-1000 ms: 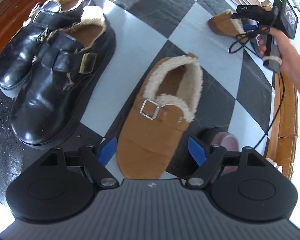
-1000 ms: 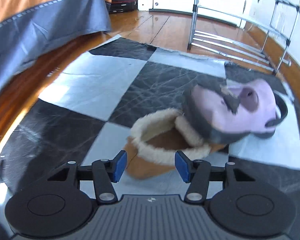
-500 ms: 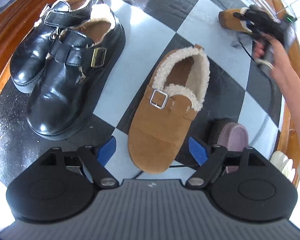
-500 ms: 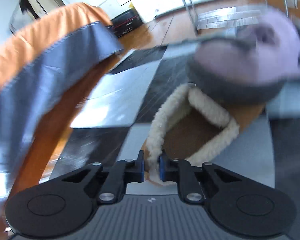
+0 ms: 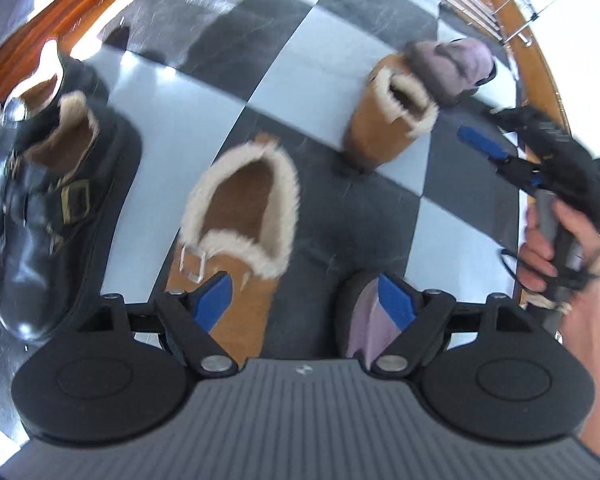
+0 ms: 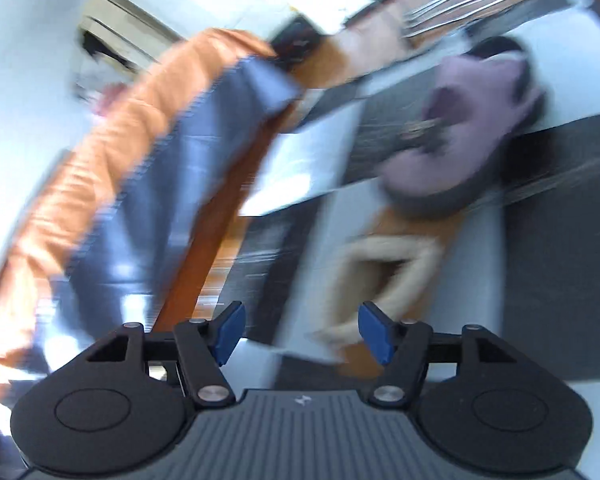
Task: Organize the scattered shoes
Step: 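Grasp the brown fur slipper by its heel with the right tool, then carry the brown slipper and set it beside the other brown slipper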
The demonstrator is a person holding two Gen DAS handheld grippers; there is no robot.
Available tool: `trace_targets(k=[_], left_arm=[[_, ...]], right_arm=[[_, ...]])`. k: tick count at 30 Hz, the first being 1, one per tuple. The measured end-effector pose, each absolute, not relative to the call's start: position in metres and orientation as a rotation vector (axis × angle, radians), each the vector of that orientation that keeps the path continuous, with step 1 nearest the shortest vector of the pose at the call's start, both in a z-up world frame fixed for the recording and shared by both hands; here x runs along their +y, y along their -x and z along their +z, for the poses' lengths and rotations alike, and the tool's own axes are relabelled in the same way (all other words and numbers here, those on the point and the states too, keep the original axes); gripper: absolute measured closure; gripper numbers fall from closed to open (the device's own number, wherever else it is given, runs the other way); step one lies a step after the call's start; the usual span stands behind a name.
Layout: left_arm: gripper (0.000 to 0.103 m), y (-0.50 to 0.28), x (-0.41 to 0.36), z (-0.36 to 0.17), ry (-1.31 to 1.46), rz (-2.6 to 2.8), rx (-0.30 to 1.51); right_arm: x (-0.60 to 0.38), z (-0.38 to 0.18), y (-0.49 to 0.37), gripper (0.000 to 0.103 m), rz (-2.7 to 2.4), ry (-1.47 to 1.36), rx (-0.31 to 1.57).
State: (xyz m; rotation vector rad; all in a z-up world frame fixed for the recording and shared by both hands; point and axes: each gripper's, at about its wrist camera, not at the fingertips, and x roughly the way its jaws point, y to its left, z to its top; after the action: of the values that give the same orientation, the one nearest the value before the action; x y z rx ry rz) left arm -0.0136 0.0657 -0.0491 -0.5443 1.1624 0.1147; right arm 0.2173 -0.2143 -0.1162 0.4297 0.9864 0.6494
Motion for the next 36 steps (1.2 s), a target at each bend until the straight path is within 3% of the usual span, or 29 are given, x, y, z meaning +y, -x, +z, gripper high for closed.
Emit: trace_targets(k=[7, 8, 9, 12, 14, 18, 19, 20, 21, 22, 23, 28, 32, 36], left_arm=[[0.023, 0.009, 0.061, -0.055, 0.493, 0.186, 1.189], [0.023, 0.008, 0.06, -0.056, 0.476, 0.2, 1.188], [0.023, 0.007, 0.058, -0.056, 0.46, 0.214, 1.187], [0.023, 0.011, 0.047, -0.064, 0.409, 0.253, 1.229], [0.023, 0.013, 0.043, -0.069, 0.427, 0.233, 1.243], [0.023, 0.014, 0.036, -0.079, 0.451, 0.197, 1.258], [0.023, 0.014, 0.036, -0.081, 0.455, 0.195, 1.26], [0.023, 0.012, 0.038, -0.083, 0.462, 0.197, 1.257], [0.023, 0.011, 0.039, -0.085, 0.469, 0.2, 1.254], [0.023, 0.01, 0.04, -0.086, 0.471, 0.201, 1.256], [0.023, 0.009, 0.042, -0.088, 0.477, 0.202, 1.258], [0.023, 0.003, 0.051, -0.088, 0.484, 0.233, 1.229], [0.023, -0.006, 0.05, -0.091, 0.484, 0.243, 1.211], [0.02, -0.022, 0.031, -0.094, 0.436, 0.247, 1.242]], right_arm=[[-0.203, -0.202, -0.259, 0.041, 0.402, -0.673, 1.155], [-0.201, -0.206, -0.257, 0.056, 0.407, -0.68, 1.15], [-0.198, -0.21, -0.256, 0.064, 0.413, -0.687, 1.145], [-0.195, -0.224, -0.25, 0.078, 0.425, -0.756, 1.14], [-0.213, -0.234, -0.239, 0.081, 0.436, -0.976, 1.17], [-0.221, -0.219, -0.203, 0.083, 0.593, -1.042, 1.253], [-0.217, -0.21, -0.192, 0.08, 0.623, -0.979, 1.294], [-0.212, -0.2, -0.182, 0.067, 0.621, -0.888, 1.333], [-0.207, -0.191, -0.173, 0.039, 0.619, -0.797, 1.369], [-0.201, -0.182, -0.164, 0.027, 0.621, -0.713, 1.402], [-0.195, -0.175, -0.158, 0.023, 0.635, -0.643, 1.427], [-0.183, -0.129, -0.133, 0.023, 0.707, -0.415, 1.363], [-0.219, -0.127, -0.13, 0.023, 0.537, -0.496, 1.248], [-0.246, -0.148, -0.136, 0.023, 0.407, -0.589, 1.266]])
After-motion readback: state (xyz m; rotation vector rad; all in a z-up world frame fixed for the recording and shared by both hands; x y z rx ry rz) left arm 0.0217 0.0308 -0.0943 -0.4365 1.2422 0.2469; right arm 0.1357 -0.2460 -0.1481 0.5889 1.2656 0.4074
